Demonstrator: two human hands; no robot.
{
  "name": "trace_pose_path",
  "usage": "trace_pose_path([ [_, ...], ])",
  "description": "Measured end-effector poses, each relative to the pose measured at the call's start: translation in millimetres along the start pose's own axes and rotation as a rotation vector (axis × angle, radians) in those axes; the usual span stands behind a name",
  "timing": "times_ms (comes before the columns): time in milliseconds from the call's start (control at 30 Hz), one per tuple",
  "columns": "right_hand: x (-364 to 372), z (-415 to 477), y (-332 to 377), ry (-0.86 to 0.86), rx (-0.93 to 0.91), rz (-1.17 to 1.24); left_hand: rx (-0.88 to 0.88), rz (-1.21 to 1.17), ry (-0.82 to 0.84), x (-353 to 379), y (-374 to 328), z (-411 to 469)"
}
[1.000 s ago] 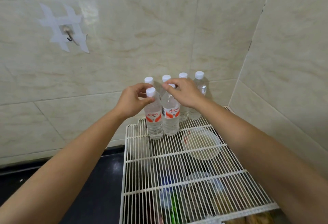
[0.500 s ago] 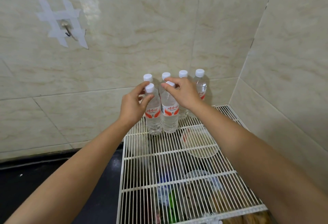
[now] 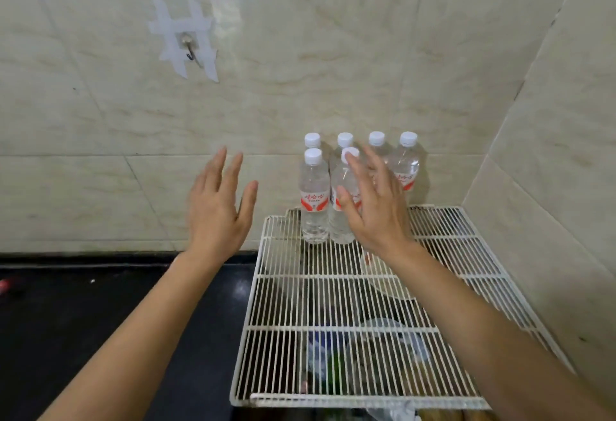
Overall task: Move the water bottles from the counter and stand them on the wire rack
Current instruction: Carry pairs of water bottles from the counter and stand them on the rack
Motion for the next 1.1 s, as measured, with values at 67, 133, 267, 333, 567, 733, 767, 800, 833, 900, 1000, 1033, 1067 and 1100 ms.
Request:
trace_pose_path([
  [67, 18.4, -27.0, 3.3, 0.102, -0.002, -0.028, -0.060, 0.086, 0.023, -9.9, 0.8, -44.4],
  [133, 37.2, -55.3, 8.7, 0.228, -0.005, -0.024, -0.160, 0.148, 0.103, -13.3, -2.0, -90.1],
  [267, 61.1, -111.4, 33.7, 0.409, -0.035, 0.045, -0.358, 0.204, 0.232, -27.8, -15.1, -177.8],
  [333, 72.2, -131.9, 55.7, 0.514, -0.066, 0.061, -0.440, 0.271, 0.268, -48.6, -21.4, -208.1],
  [567, 89.0, -187.8, 181.8, 0.670, -0.292, 0.188, -0.675, 0.476, 0.168, -165.4, -7.5, -283.5],
  [733, 105.2, -242.1, 268.8, 0.697, -0.359, 0.214, -0.736, 0.540, 0.160, -235.0, 31.5, -342.9],
  [767, 111.7, -252.4, 287.7, 0.697, -0.370, 0.209, -0.746, 0.538, 0.161, -247.6, 41.9, -356.6],
  [800, 119.0, -262.4, 308.5, 0.698, -0.375, 0.202, -0.757, 0.532, 0.165, -261.3, 53.6, -371.0],
  [833, 127.0, -272.2, 331.4, 0.702, -0.375, 0.197, -0.769, 0.525, 0.171, -276.7, 65.7, -385.2],
  [900, 143.6, -291.0, 382.7, 0.721, -0.372, 0.205, -0.791, 0.520, 0.189, -312.2, 90.2, -413.0],
  [1000, 165.2, -320.6, 464.0, 0.755, -0.398, 0.239, -0.812, 0.542, 0.223, -371.3, 124.2, -450.4],
  [1033, 169.8, -330.6, 489.2, 0.767, -0.411, 0.245, -0.829, 0.546, 0.218, -391.7, 134.8, -461.6],
  [1067, 172.8, -340.4, 512.9, 0.778, -0.425, 0.256, -0.855, 0.546, 0.209, -410.8, 144.9, -472.9],
  [1100, 175.2, -349.3, 534.9, 0.788, -0.442, 0.271, -0.885, 0.541, 0.199, -427.8, 154.8, -483.9],
])
Point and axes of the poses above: each hand's wrist, its own z-axis towards the middle knuckle, its own x-axis out of the palm, y = z × x, the point moved 5 cm from there along z, towards the middle knuckle, and after that the axes turned 12 degrees about x, right-handed, at the moved point
